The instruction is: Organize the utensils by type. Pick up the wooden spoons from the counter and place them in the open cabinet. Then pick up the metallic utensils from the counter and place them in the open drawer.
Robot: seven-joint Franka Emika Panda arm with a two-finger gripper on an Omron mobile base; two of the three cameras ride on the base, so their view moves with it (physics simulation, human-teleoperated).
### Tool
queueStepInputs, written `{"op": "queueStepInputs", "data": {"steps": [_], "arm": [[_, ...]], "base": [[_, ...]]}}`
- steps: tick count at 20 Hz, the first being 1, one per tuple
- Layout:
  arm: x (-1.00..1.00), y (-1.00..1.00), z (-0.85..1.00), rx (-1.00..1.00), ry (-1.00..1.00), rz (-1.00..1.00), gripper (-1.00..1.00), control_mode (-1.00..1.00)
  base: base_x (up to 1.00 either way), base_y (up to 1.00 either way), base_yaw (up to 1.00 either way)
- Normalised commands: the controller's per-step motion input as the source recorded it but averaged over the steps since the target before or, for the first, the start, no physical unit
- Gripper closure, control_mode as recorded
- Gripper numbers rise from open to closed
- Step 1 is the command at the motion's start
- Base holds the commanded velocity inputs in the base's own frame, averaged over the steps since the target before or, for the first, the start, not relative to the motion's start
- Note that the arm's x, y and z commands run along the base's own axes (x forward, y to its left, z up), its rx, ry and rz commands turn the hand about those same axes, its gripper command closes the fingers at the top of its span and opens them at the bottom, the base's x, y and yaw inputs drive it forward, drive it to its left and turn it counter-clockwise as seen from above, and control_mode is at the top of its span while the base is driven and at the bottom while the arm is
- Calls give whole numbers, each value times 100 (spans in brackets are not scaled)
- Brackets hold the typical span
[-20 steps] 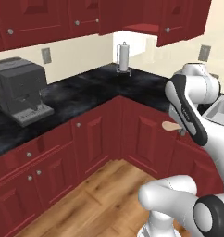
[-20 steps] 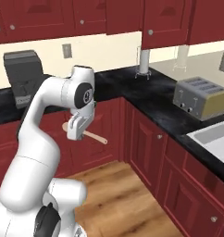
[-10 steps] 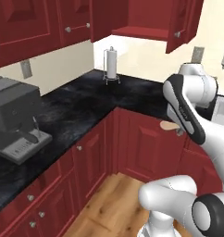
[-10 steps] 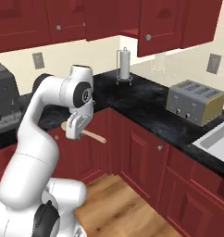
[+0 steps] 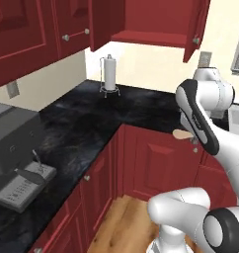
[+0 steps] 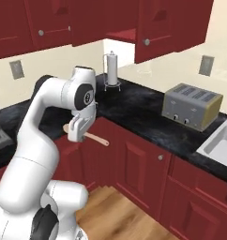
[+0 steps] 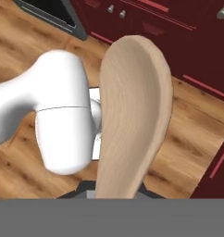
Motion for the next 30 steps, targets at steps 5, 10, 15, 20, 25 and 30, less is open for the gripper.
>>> {"op": "queueStepInputs", "data": {"steps": [5,10,15,20,25,30], "arm": [[0,0,0,0,0,0,100,100],[0,0,0,0,0,0,100,100],[0,0,0,0,0,0,100,100],[0,0,0,0,0,0,100,100],[0,0,0,0,0,0,100,100],[0,0,0,0,0,0,100,100]], "base": [[66,26,-5],[61,25,-31],[69,36,-17],[70,34,-26],[74,14,-28],[69,16,-28]]}}
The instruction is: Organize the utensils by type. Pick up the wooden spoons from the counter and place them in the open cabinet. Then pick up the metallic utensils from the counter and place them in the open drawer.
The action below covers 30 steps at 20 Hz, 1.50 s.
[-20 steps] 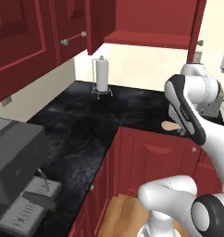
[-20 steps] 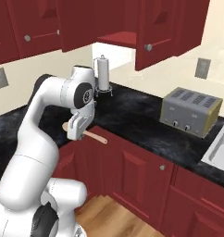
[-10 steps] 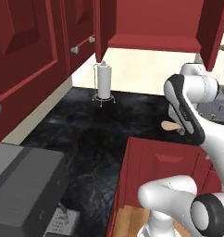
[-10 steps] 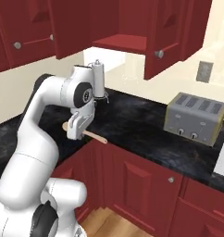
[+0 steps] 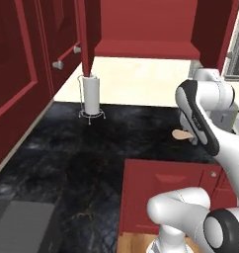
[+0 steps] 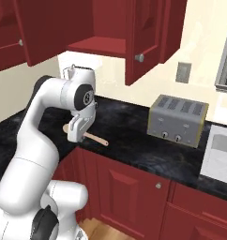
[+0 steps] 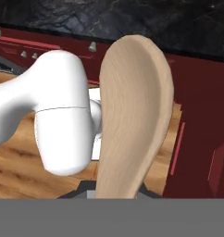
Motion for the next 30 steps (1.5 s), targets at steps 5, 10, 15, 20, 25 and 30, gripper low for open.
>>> {"op": "queueStepInputs", "data": {"steps": [5,10,15,20,25,30], "arm": [[0,0,0,0,0,0,100,100],[0,0,0,0,0,0,100,100],[0,0,0,0,0,0,100,100],[0,0,0,0,0,0,100,100],[0,0,0,0,0,0,100,100],[0,0,0,0,0,0,100,100]], "base": [[66,5,-6],[60,21,0],[53,19,0],[40,23,0],[68,5,-16],[60,5,-5]]}}
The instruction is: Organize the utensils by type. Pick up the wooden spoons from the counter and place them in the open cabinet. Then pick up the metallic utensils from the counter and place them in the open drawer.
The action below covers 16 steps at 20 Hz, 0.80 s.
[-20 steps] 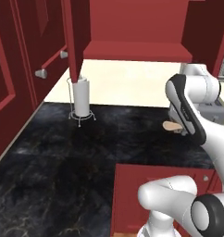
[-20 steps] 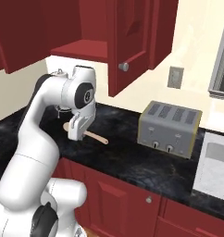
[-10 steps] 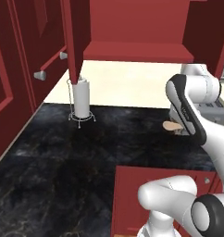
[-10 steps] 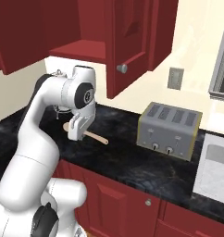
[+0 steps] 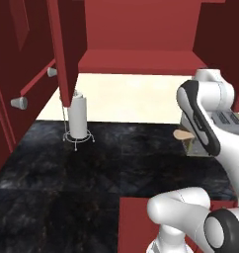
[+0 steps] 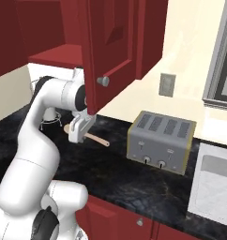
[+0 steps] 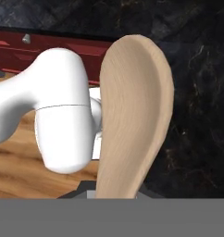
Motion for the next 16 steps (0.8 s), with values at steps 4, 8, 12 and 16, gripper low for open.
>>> {"op": "queueStepInputs", "data": {"steps": [4,8,12,16], "arm": [[0,0,0,0,0,0,100,100],[0,0,0,0,0,0,100,100],[0,0,0,0,0,0,100,100],[0,0,0,0,0,0,100,100]], "base": [[30,22,0],[2,7,0],[0,0,0],[0,0,0]]}}
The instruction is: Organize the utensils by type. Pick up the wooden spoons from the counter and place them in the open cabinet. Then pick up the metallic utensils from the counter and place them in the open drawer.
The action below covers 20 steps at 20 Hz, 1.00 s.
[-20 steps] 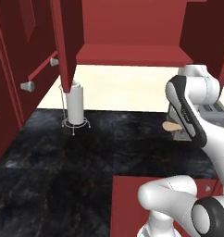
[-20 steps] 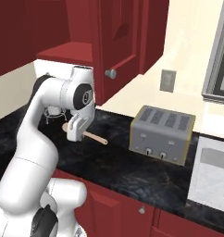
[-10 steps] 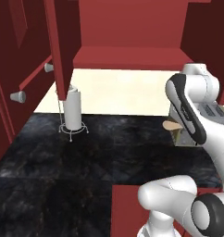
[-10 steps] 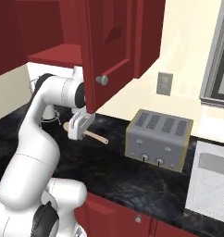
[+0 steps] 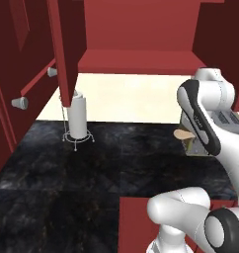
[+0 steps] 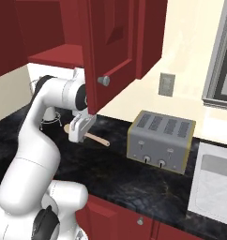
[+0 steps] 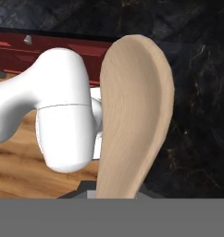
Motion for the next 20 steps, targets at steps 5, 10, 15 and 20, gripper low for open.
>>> {"op": "queueStepInputs", "data": {"steps": [5,10,15,20], "arm": [[0,0,0,0,0,0,100,100],[-8,25,46,-8,-53,0,100,-100],[7,51,52,-33,-47,0,100,-100],[20,56,54,-26,-41,0,100,-100]], "base": [[-9,2,1],[0,0,0],[0,0,0],[0,0,0]]}}
